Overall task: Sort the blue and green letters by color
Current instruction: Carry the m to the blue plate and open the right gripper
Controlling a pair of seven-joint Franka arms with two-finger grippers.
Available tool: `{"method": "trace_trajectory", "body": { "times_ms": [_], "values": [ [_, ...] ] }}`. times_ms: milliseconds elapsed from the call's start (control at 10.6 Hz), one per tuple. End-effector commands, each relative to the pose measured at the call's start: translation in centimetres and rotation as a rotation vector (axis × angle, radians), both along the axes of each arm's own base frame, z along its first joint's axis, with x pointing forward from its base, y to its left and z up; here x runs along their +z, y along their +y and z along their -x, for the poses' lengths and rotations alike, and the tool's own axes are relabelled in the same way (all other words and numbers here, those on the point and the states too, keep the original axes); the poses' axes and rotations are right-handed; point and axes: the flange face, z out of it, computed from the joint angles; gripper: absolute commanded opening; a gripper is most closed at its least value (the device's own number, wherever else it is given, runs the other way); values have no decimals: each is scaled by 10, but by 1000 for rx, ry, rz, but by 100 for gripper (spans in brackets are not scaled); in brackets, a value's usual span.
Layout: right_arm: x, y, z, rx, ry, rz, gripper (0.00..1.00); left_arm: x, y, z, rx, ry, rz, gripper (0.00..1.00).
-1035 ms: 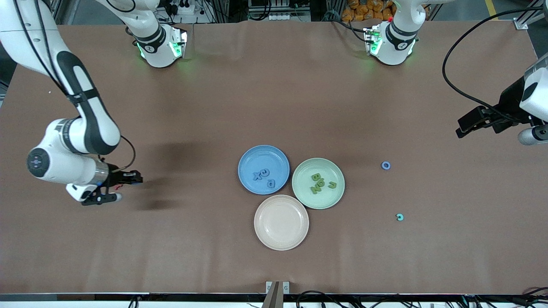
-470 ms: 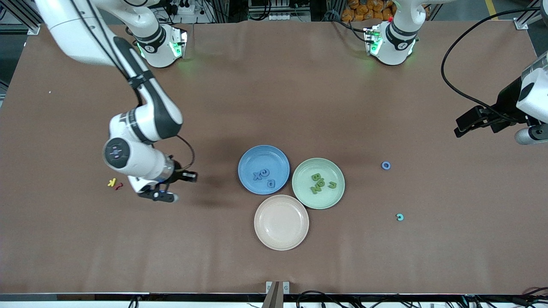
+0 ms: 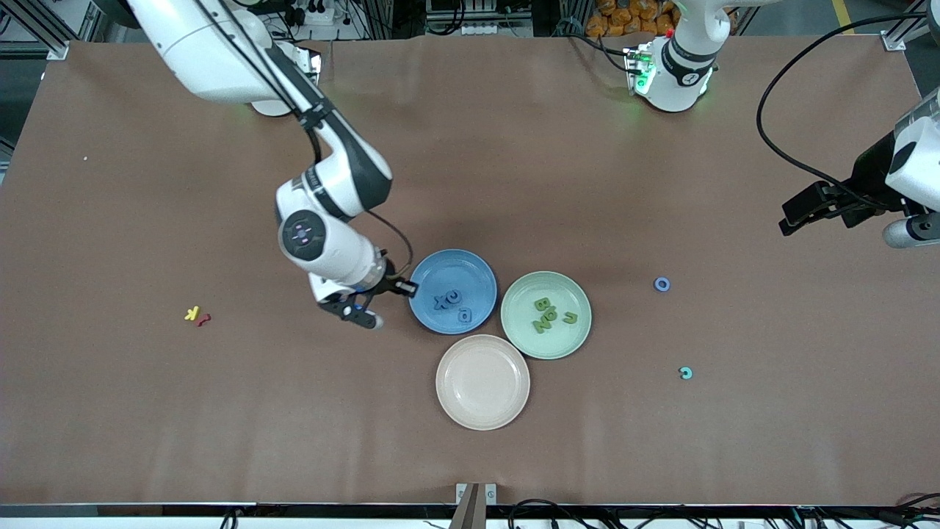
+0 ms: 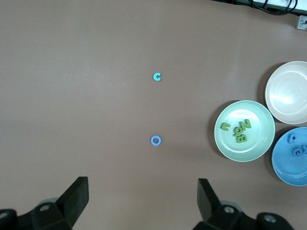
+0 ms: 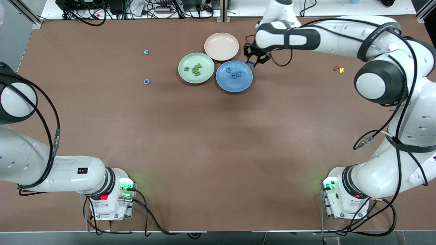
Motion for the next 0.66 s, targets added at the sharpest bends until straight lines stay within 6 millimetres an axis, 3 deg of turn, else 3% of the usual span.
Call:
{"method": "trace_trajectory", "body": {
  "times_ms": [0, 376, 470, 565],
  "values": [
    [-7, 44, 20, -49, 17, -5, 100, 1, -1, 3, -23, -12, 4, 100],
    [-13, 30, 15, 53, 4, 14, 100, -4, -2, 2, -25, -3, 3, 100],
    [-12, 1, 0, 57, 20, 35, 100, -1, 0, 2, -22, -7, 4, 100],
    [-5, -41, -21, 63, 30, 30, 100, -1, 1, 2, -20, -7, 4, 100]
  ]
}}
